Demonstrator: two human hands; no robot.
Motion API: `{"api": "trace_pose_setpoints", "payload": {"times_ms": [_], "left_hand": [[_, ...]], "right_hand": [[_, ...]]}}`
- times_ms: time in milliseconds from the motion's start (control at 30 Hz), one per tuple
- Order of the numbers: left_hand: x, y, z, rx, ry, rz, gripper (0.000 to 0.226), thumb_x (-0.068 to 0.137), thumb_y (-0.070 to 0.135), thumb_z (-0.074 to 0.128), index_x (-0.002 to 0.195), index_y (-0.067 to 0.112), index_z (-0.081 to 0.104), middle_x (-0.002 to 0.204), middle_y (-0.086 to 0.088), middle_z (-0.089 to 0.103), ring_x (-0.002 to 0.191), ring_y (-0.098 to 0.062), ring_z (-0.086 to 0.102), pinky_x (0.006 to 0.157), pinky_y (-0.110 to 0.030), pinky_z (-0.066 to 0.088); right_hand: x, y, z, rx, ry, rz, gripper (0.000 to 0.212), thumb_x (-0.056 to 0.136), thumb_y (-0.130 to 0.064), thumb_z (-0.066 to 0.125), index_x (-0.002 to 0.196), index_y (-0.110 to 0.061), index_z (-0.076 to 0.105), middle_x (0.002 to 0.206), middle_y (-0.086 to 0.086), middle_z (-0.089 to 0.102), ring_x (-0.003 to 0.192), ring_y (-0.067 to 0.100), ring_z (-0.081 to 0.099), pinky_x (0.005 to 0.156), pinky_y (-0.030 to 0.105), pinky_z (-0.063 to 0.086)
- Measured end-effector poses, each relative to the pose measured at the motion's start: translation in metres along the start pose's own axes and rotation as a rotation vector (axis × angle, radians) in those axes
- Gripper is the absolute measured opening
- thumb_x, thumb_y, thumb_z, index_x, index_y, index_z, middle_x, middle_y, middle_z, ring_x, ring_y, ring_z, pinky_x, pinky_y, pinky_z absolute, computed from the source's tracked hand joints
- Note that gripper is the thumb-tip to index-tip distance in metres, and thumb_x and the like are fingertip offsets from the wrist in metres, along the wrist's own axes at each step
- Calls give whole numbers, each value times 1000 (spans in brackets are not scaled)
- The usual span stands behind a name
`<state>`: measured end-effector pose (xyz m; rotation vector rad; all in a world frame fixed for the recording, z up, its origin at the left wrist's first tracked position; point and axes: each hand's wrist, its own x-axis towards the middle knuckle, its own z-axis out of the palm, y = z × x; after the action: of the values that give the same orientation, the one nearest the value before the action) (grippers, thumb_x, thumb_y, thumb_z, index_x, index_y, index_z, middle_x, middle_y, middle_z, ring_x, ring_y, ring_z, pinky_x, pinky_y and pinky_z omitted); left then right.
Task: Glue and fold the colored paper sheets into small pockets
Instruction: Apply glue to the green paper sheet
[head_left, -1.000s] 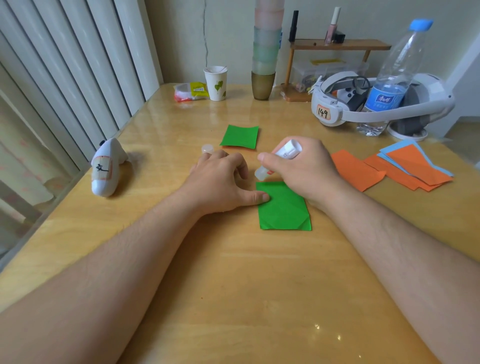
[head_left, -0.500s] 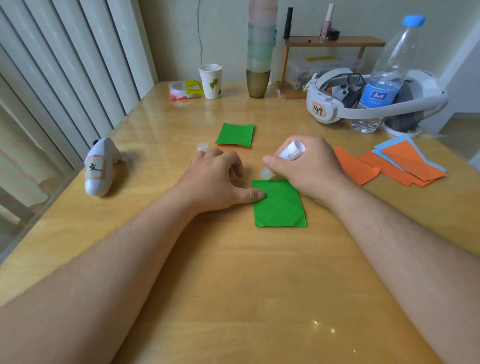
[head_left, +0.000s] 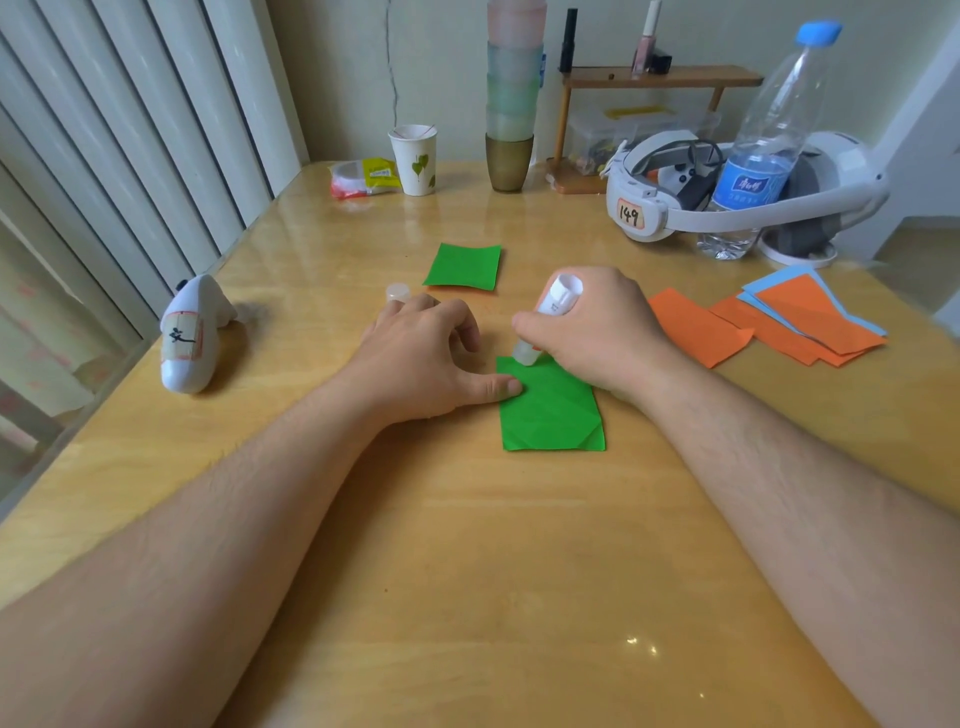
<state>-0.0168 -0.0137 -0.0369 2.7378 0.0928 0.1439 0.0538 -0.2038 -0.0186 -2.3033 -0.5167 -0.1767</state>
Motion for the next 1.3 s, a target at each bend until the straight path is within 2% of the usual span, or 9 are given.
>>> {"api": "trace_pose_setpoints", "payload": {"times_ms": [367, 467, 567, 700, 767, 900, 1133, 1200, 1300], "left_hand": [[-3, 1, -2, 7, -7, 3, 63, 59, 87, 67, 98, 38, 56, 108, 10, 48, 113, -22, 44, 105, -43, 42], [-3, 2, -2, 11, -8, 6, 61, 62, 85, 70, 98, 38, 56, 108, 10, 48, 112, -21, 43, 104, -43, 42], [-3, 2, -3, 10, -12, 5, 61, 61, 85, 69, 98, 38, 56, 108, 10, 48, 113, -21, 43, 105, -42, 42], [-3, 2, 1, 23, -3, -1, 69, 55, 93, 59, 99, 40, 52, 110, 9, 50, 113, -22, 44, 106, -44, 41], [-2, 2, 3, 36, 13, -8, 77, 51, 98, 51, 102, 41, 49, 112, 9, 50, 112, -22, 44, 105, -45, 42], [-2, 2, 4, 36, 20, -17, 80, 51, 98, 52, 105, 39, 49, 114, 10, 50, 112, -21, 44, 104, -45, 42], [-1, 2, 3, 44, 6, -19, 79, 50, 98, 51, 104, 40, 49, 114, 10, 50, 112, -22, 44, 104, -45, 42], [-1, 3, 3, 40, 10, -18, 77, 52, 96, 53, 103, 39, 49, 114, 9, 50, 112, -22, 44, 104, -45, 42], [-2, 3, 3, 37, 9, -15, 74, 54, 94, 57, 104, 39, 49, 115, 9, 50, 114, -22, 44, 104, -44, 41]], "right_hand": [[-1, 25, -28, -26, 39, 47, 38, 70, -37, 75, 84, -3, 66, 84, 15, 70, 82, 34, 63, 66, 46, 52], [0, 27, -29, 69, 82, 88, 34, 69, -36, 72, 80, -4, 64, 72, 9, 66, 66, 24, 55, 59, 37, 45], [4, 23, -24, 255, 154, 136, 37, 65, -35, 68, 78, -2, 55, 65, 2, 53, 64, 16, 45, 60, 34, 39], [1, 11, -10, 361, 76, 106, 42, 67, -38, 72, 80, -1, 57, 70, 19, 61, 65, 19, 51, 62, 49, 47], [-2, 6, -2, 329, 13, 66, 49, 68, -47, 74, 81, -2, 60, 78, 20, 68, 65, 22, 54, 65, 53, 52], [-3, 3, 7, 277, -53, 9, 55, 68, -58, 75, 84, -7, 65, 81, 17, 70, 72, 36, 63, 68, 55, 54], [-7, 1, 6, 226, -99, 15, 37, 74, -52, 83, 78, -17, 70, 64, -8, 66, 59, 10, 54, 61, 36, 46], [-7, 0, 5, 208, -108, 23, 30, 76, -47, 85, 77, -20, 72, 62, -13, 65, 59, 6, 55, 60, 30, 45], [-7, -2, 3, 164, -101, 29, 27, 75, -43, 84, 76, -19, 71, 64, -9, 67, 61, 10, 58, 61, 34, 48]]}}
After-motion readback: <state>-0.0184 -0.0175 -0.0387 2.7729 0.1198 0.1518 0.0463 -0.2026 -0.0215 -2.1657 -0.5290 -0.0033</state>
